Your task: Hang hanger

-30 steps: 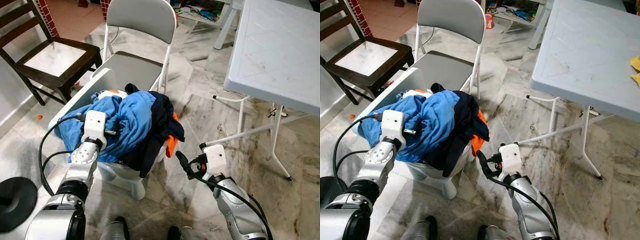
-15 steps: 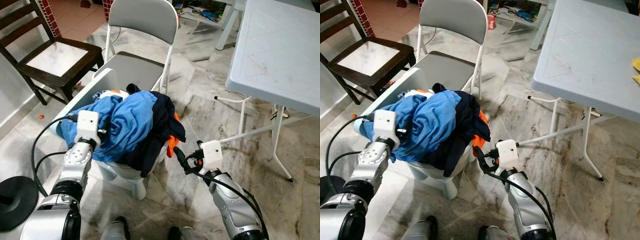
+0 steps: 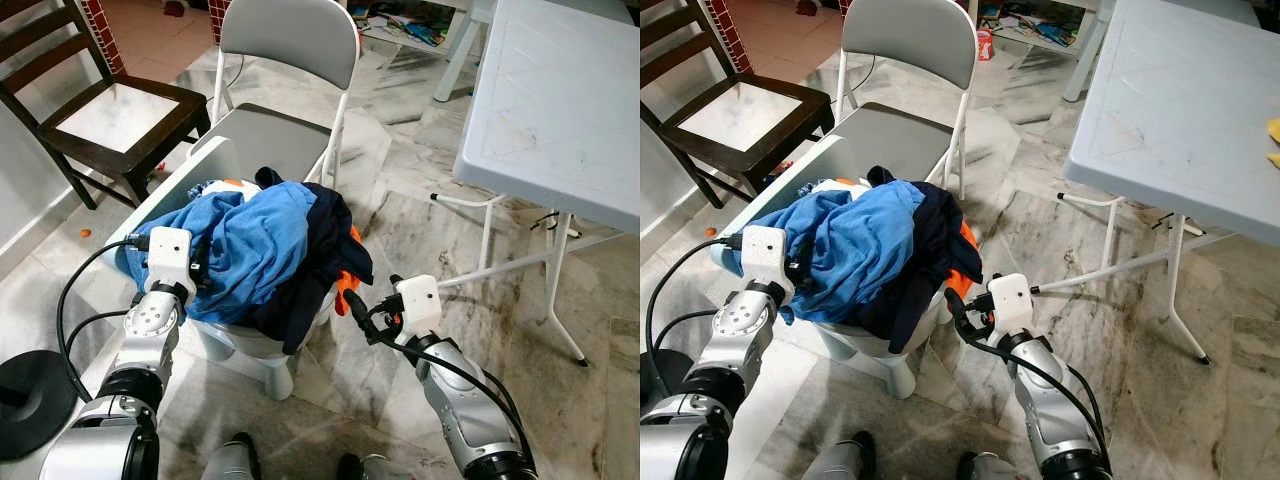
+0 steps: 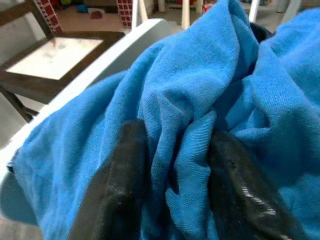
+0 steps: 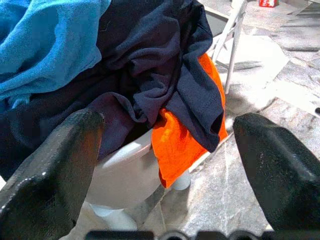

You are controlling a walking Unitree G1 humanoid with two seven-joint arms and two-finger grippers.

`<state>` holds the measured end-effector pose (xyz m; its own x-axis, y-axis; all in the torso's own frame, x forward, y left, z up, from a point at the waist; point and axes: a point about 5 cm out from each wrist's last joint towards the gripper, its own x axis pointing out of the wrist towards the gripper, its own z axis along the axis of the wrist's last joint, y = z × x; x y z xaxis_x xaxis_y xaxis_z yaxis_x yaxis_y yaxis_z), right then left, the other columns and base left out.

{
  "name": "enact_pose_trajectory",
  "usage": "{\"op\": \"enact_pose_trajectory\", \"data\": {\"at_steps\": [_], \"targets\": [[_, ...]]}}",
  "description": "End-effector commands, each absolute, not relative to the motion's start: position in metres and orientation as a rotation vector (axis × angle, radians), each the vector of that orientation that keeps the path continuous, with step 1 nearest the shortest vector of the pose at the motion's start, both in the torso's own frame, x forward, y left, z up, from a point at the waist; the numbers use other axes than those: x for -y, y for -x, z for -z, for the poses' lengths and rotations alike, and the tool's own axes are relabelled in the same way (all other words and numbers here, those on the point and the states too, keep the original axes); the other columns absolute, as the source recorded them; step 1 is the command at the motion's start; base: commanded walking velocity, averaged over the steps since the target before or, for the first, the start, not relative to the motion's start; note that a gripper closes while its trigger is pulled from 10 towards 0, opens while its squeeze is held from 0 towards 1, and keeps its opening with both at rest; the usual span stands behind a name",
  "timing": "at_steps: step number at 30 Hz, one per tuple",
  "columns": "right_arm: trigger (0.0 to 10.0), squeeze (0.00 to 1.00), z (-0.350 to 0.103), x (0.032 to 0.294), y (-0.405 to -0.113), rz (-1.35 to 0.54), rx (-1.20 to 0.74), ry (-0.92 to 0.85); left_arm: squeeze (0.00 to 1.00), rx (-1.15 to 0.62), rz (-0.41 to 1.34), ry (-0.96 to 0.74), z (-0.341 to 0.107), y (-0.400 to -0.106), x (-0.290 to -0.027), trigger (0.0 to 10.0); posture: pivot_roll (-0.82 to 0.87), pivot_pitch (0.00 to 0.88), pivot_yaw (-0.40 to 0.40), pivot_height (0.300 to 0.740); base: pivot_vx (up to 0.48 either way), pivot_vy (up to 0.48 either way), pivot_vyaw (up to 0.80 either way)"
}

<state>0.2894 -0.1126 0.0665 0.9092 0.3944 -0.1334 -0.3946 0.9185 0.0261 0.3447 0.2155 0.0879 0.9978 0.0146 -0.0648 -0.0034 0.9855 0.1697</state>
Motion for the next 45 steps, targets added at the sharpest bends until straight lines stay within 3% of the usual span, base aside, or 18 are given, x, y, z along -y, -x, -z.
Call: {"op": "enact_pose_trajectory", "data": {"at_steps": [1, 11, 17, 18, 21, 31, 45], "targets": [[10.0, 0.0, -0.062, 0.113, -0.288, -0.408, -0.149, 0.002, 0.0, -0.038, -0.051, -0.187, -0.091, -0.342, -0.224, 0.0, 0.05, 0.182, -0.034, 0.74, 0.0, 0.0, 0.0], [10.0, 0.0, -0.059, 0.113, -0.285, -0.444, -0.169, -0.01, 0.0, -0.001, -0.094, -0.18, -0.092, -0.336, -0.234, 0.0, 0.05, 0.187, -0.036, 0.74, 0.0, 0.0, 0.0], [10.0, 0.0, -0.063, 0.108, -0.28, -0.548, -0.161, -0.038, 0.0, 0.156, -0.107, -0.174, -0.109, -0.331, -0.233, 0.0, 0.05, 0.192, -0.037, 0.74, 0.0, 0.0, 0.0], [10.0, 0.0, -0.063, 0.108, -0.279, -0.568, -0.164, -0.039, 0.0, 0.277, -0.118, -0.172, -0.125, -0.327, -0.232, 0.0, 0.05, 0.193, -0.04, 0.74, 0.0, 0.0, 0.0], [10.0, 0.0, -0.065, 0.108, -0.276, -0.603, -0.158, -0.049, 0.0, 0.415, -0.084, -0.205, -0.147, -0.321, -0.225, 0.0, 0.05, 0.2, -0.042, 0.74, 0.0, 0.0, 0.0], [10.0, 0.0, -0.069, 0.106, -0.277, -0.642, -0.148, -0.049, 0.0, 0.698, -0.13, -0.221, -0.228, -0.322, -0.22, 0.0, 0.06, 0.202, -0.055, 0.74, 0.0, 0.0, 0.0], [10.0, 0.0, -0.068, 0.116, -0.283, -0.496, -0.128, -0.013, 0.0, 0.68, -0.055, -0.186, -0.23, -0.327, -0.194, 0.0, 0.06, 0.199, -0.041, 0.74, 0.0, 0.0, 0.0]]}}
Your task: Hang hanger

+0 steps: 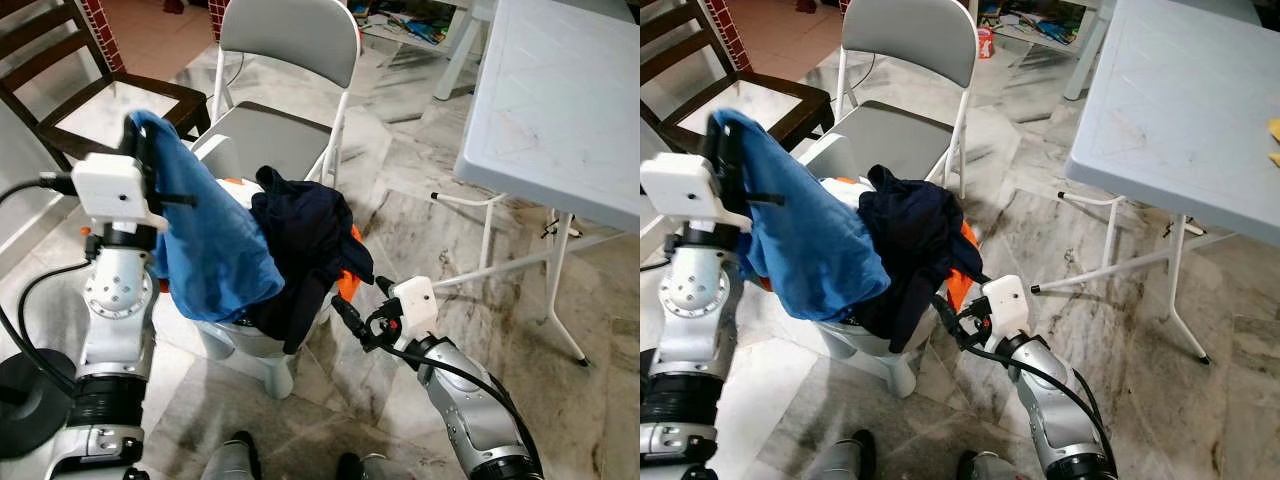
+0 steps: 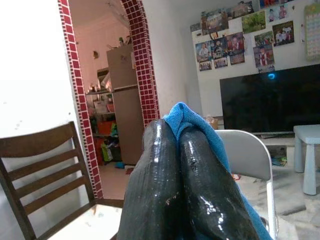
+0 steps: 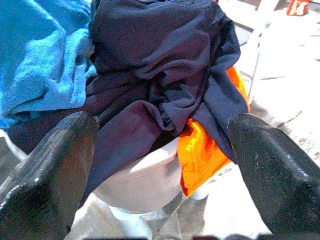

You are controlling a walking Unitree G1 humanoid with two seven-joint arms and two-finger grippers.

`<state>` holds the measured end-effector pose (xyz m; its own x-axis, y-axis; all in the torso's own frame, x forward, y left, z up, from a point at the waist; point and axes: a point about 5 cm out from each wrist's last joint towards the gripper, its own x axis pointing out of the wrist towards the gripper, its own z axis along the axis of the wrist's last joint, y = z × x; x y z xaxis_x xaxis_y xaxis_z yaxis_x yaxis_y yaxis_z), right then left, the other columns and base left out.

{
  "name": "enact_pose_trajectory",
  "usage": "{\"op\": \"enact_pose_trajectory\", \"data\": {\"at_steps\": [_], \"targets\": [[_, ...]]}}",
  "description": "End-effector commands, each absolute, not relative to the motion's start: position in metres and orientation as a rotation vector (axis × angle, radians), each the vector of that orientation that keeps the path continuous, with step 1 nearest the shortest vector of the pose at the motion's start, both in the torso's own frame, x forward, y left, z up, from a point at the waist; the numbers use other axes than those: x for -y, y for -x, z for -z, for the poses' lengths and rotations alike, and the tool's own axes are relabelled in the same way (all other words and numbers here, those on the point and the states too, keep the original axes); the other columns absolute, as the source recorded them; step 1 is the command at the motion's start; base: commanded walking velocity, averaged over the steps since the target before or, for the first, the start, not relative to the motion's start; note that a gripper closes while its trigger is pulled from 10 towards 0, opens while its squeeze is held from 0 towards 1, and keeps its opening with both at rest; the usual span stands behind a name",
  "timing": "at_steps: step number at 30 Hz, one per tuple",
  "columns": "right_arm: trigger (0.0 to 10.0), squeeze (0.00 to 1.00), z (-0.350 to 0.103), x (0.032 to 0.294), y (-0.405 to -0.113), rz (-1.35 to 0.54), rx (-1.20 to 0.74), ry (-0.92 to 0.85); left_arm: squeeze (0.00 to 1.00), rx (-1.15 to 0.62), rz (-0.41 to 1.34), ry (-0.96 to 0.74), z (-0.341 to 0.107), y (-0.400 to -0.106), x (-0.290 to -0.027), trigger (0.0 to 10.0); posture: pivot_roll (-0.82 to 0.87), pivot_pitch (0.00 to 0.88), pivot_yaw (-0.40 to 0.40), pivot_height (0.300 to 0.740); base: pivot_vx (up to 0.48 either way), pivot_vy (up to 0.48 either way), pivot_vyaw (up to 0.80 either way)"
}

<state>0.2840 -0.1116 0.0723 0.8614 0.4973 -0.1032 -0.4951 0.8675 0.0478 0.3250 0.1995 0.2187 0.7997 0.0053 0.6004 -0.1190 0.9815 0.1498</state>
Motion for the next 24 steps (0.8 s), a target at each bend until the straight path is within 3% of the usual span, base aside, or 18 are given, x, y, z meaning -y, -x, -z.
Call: {"op": "enact_pose_trajectory", "data": {"at_steps": [1, 8, 14, 18, 24], "targets": [[10.0, 0.0, -0.068, 0.115, -0.284, -0.49, -0.126, -0.007, 0.0, 0.7, -0.052, -0.166, -0.238, -0.334, -0.188, 0.0, 0.06, 0.199, -0.041, 0.74, 0.0, 0.0, 0.0], [10.0, 0.0, -0.071, 0.111, -0.291, -0.461, -0.107, 0.006, 0.0, 0.845, 0.035, -0.139, -0.296, -0.36, -0.149, 0.0, 0.07, 0.188, -0.032, 0.74, 0.0, 0.0, 0.0], [10.0, 0.0, -0.072, 0.116, -0.294, -0.394, -0.086, 0.013, 0.0, 0.966, 0.033, -0.162, -0.348, -0.368, -0.143, 0.0, 0.05, 0.174, -0.008, 0.74, 0.0, 0.0, 0.0], [10.0, 0.0, -0.073, 0.122, -0.296, -0.334, -0.072, 0.018, 0.0, 1.082, 0.021, -0.134, -0.389, -0.362, -0.137, 0.0, 0.05, 0.167, 0.001, 0.74, 0.0, 0.0, 0.0], [10.0, 0.0, -0.074, 0.121, -0.298, -0.321, -0.06, 0.016, 0.0, 1.35, 0.082, -0.11, -0.442, -0.329, -0.114, 0.0, 0.05, 0.164, 0.006, 0.74, 0.0, 0.0, 0.0]]}}
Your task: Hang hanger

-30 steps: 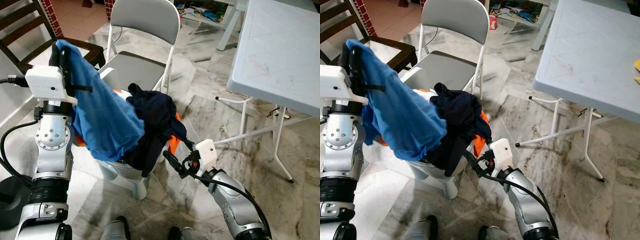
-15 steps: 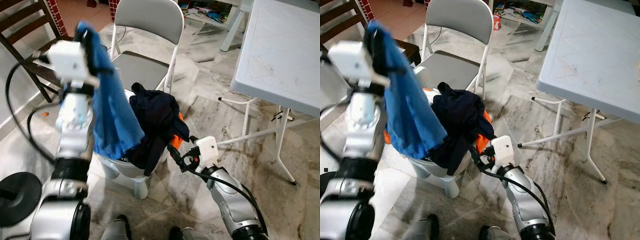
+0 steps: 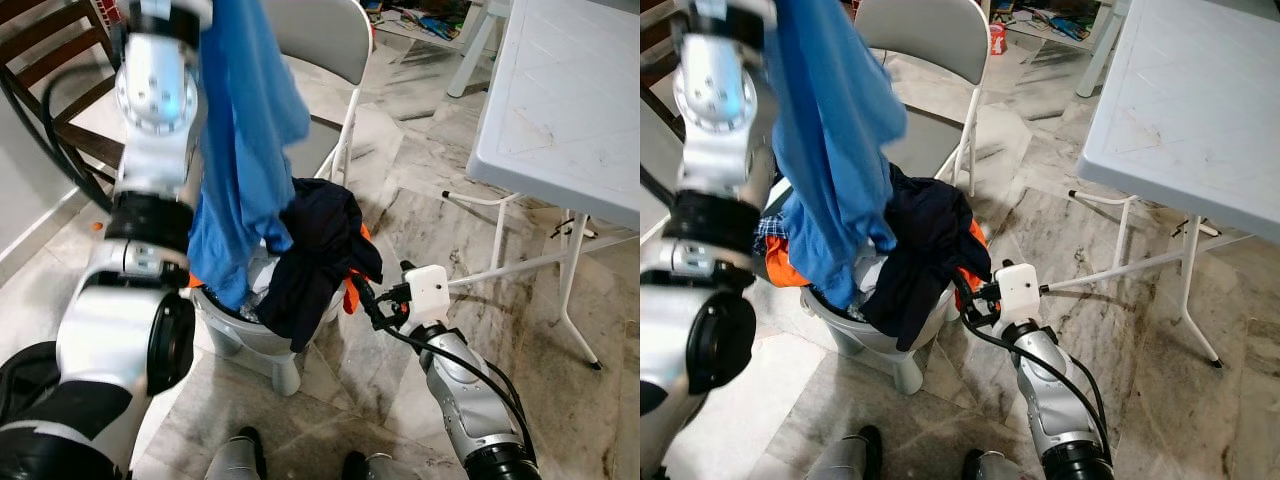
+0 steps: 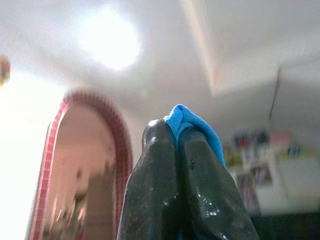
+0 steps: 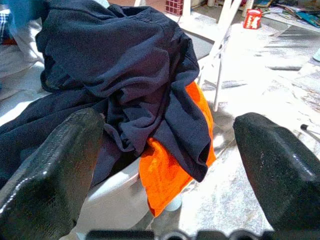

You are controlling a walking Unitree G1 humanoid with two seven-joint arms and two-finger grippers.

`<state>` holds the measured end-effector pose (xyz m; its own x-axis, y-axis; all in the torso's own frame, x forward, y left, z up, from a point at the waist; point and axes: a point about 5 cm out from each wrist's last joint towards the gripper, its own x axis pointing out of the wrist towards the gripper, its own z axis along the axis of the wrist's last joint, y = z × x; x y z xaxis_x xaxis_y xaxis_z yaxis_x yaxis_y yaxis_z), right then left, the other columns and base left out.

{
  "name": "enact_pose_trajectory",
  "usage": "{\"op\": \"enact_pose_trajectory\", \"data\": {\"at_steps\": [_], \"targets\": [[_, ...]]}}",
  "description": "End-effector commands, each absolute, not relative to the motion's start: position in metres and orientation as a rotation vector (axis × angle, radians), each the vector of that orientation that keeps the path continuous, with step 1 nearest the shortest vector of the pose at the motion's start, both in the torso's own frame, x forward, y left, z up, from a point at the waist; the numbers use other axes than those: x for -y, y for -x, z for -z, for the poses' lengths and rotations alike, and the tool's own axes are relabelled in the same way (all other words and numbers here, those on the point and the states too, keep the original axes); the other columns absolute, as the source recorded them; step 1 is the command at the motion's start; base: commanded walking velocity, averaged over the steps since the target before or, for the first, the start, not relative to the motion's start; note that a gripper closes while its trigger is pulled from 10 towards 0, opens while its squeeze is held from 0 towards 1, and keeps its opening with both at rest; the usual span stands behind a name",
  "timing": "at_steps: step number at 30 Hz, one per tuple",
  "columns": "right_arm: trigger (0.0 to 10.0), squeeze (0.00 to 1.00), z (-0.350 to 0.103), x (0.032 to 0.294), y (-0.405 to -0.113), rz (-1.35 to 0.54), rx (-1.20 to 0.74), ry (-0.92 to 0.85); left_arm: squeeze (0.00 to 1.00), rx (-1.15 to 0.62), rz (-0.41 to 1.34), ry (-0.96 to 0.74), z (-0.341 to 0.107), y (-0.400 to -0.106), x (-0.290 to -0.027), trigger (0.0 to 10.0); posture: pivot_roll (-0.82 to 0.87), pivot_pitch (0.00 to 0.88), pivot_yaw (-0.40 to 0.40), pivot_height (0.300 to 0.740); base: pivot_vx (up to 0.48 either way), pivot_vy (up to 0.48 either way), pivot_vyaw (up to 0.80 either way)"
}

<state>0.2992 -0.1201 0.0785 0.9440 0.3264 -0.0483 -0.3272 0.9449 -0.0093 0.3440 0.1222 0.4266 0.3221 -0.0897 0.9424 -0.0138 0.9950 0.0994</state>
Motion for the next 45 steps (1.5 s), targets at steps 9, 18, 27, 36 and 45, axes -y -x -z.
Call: {"op": "enact_pose_trajectory", "data": {"at_steps": [9, 18, 27, 36, 45], "targets": [[10.0, 0.0, -0.072, 0.116, -0.295, -0.334, -0.061, 0.017, 0.0, 1.27, 0.137, -0.21, -0.385, -0.332, -0.114, 0.0, 0.05, 0.188, -0.019, 0.74, 0.0, 0.0, 0.0], [10.0, 0.0, -0.067, 0.119, -0.29, -0.365, -0.088, 0.033, 0.0, 0.63, 0.051, -0.295, -0.199, -0.343, -0.168, 0.0, 0.06, 0.211, -0.055, 0.74, 0.0, 0.0, 0.0], [10.0, 0.0, -0.069, 0.122, -0.293, -0.395, -0.094, 0.054, 0.0, 0.268, -0.013, -0.309, -0.105, -0.31, -0.202, 0.0, 0.07, 0.223, -0.088, 0.74, 0.0, 0.0, 0.0], [10.0, 0.0, -0.066, 0.122, -0.291, -0.404, -0.111, 0.054, 0.0, 0.051, -0.027, -0.318, -0.053, -0.273, -0.219, 0.0, 0.06, 0.22, -0.075, 0.74, 0.0, 0.0, 0.0], [10.0, 0.0, -0.063, 0.122, -0.287, -0.412, -0.128, 0.042, 0.0, -0.15, -0.153, -0.29, -0.021, -0.252, -0.238, 0.0, 0.06, 0.22, -0.067, 0.74, 0.0, 0.0, 0.0]]}}
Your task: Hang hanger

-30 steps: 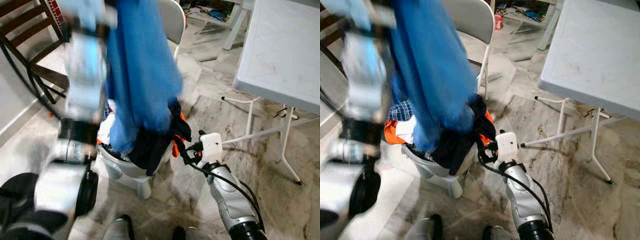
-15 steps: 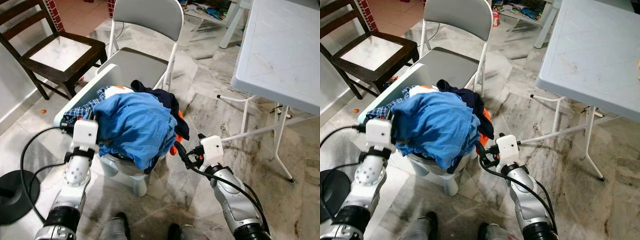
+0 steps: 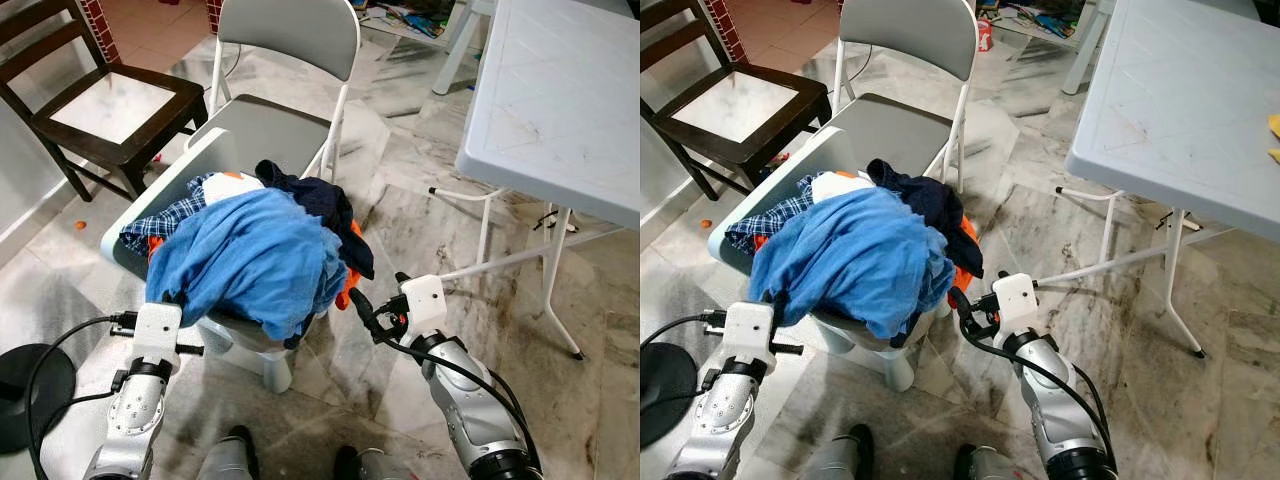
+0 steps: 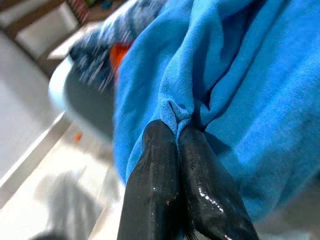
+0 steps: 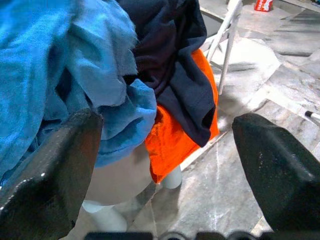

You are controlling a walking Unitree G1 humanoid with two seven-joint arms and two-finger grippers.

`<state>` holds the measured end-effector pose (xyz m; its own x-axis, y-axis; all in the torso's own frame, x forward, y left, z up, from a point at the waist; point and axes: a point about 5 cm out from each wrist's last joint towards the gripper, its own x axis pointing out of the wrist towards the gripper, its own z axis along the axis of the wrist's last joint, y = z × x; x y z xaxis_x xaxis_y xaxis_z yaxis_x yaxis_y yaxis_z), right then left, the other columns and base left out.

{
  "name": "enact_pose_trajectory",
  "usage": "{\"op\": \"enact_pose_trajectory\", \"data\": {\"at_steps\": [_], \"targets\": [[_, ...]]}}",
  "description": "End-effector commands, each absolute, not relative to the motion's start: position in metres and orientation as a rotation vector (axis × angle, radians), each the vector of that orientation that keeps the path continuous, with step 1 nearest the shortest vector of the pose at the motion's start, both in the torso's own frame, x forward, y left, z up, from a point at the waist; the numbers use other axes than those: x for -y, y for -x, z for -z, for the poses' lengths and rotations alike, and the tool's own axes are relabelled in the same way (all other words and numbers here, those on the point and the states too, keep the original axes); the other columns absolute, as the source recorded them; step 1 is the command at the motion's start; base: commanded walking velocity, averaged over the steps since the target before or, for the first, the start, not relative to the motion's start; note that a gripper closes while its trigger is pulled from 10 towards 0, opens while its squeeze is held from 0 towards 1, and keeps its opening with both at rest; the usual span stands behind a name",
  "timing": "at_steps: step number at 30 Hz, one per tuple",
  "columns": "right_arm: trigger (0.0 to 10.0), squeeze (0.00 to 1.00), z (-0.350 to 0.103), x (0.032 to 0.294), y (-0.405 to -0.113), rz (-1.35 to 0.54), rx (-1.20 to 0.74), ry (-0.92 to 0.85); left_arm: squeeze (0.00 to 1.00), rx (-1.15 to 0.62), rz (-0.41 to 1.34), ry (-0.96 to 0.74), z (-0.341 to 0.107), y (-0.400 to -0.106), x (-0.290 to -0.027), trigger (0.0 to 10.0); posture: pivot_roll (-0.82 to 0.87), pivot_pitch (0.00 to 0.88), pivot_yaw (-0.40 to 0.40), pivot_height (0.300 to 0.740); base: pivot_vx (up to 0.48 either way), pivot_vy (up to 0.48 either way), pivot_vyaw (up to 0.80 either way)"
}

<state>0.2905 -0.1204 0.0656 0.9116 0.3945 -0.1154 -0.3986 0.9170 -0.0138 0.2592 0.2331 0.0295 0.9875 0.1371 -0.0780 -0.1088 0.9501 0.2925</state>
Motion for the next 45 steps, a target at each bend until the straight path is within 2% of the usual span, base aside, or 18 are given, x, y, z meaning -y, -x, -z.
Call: {"op": "enact_pose_trajectory", "data": {"at_steps": [1, 5, 6, 8, 9, 10, 11, 16, 20, 26, 36, 40, 42, 45], "targets": [[10.0, 0.0, -0.062, 0.121, -0.287, -0.414, -0.13, 0.042, 0.0, -0.148, -0.153, -0.293, -0.021, -0.252, -0.239, 0.0, 0.06, 0.22, -0.067, 0.74, 0.0, 0.0, 0.0], [10.0, 0.0, -0.062, 0.122, -0.287, -0.417, -0.137, 0.042, 0.0, -0.143, -0.153, -0.301, -0.024, -0.256, -0.239, 0.4, 0.06, 0.217, -0.068, 0.74, 0.0, 0.0, 0.0], [10.0, 0.0, -0.062, 0.122, -0.288, -0.418, -0.137, 0.043, 0.0, -0.142, -0.155, -0.3, -0.025, -0.258, -0.239, 3.4, 0.06, 0.217, -0.069, 0.74, 0.0, 0.0, 0.0], [10.0, 0.0, -0.062, 0.122, -0.288, -0.419, -0.138, 0.044, 0.0, -0.135, -0.161, -0.294, -0.027, -0.262, -0.239, 3.5, 0.06, 0.216, -0.069, 0.74, 0.0, 0.0, 0.0], [10.0, 0.0, -0.062, 0.122, -0.288, -0.419, -0.139, 0.046, 0.0, -0.128, -0.166, -0.286, -0.03, -0.265, -0.24, 4.5, 0.05, 0.215, -0.07, 0.74, 0.0, 0.0, 0.0], [10.0, 0.0, -0.062, 0.122, -0.288, -0.419, -0.138, 0.047, 0.0, -0.122, -0.164, -0.277, -0.032, -0.267, -0.24, 7.9, 0.05, 0.215, -0.071, 0.74, 0.0, 0.0, 0.0], [10.0, 0.0, -0.063, 0.122, -0.288, -0.419, -0.138, 0.047, 1.0, -0.11, -0.17, -0.282, -0.035, -0.269, -0.24, 10.0, 0.05, 0.215, -0.071, 0.74, 0.0, 0.0, 0.0], [10.0, 0.0, -0.063, 0.124, -0.289, -0.414, -0.139, 0.052, 1.0, -0.063, -0.214, -0.328, -0.046, -0.274, -0.245, 10.0, 0.05, 0.21, -0.069, 0.74, 0.0, 0.0, 0.0], [10.0, 0.0, -0.063, 0.124, -0.289, -0.412, -0.138, 0.052, 1.0, 0.067, -0.26, -0.401, -0.07, -0.281, -0.247, 10.0, 0.05, 0.208, -0.066, 0.74, 0.0, 0.0, 0.0], [10.0, 0.0, -0.063, 0.124, -0.289, -0.412, -0.137, 0.051, 1.0, 0.181, -0.26, -0.356, -0.101, -0.297, -0.246, 10.0, 0.05, 0.209, -0.066, 0.74, 0.0, 0.0, 0.0], [10.0, 0.0, -0.063, 0.124, -0.288, -0.408, -0.136, 0.051, 1.0, 0.209, -0.227, -0.29, -0.118, -0.311, -0.245, 10.0, 0.05, 0.21, -0.065, 0.74, 0.0, 0.0, 0.0], [10.0, 0.0, -0.062, 0.125, -0.287, -0.404, -0.138, 0.052, 1.0, 0.14, -0.171, -0.24, -0.118, -0.317, -0.242, 10.0, 0.04, 0.211, -0.062, 0.74, 0.0, 0.0, 0.0], [10.0, 0.0, -0.062, 0.126, -0.287, -0.404, -0.139, 0.052, 1.0, 0.037, -0.135, -0.239, -0.106, -0.317, -0.24, 10.0, 0.05, 0.213, -0.06, 0.74, 0.0, 0.0, 0.0], [10.0, 0.0, -0.062, 0.126, -0.288, -0.403, -0.139, 0.053, 1.0, -0.102, -0.101, -0.267, -0.08, -0.302, -0.24, 10.0, 0.05, 0.211, -0.061, 0.74, 0.0, 0.0, 0.0]]}}
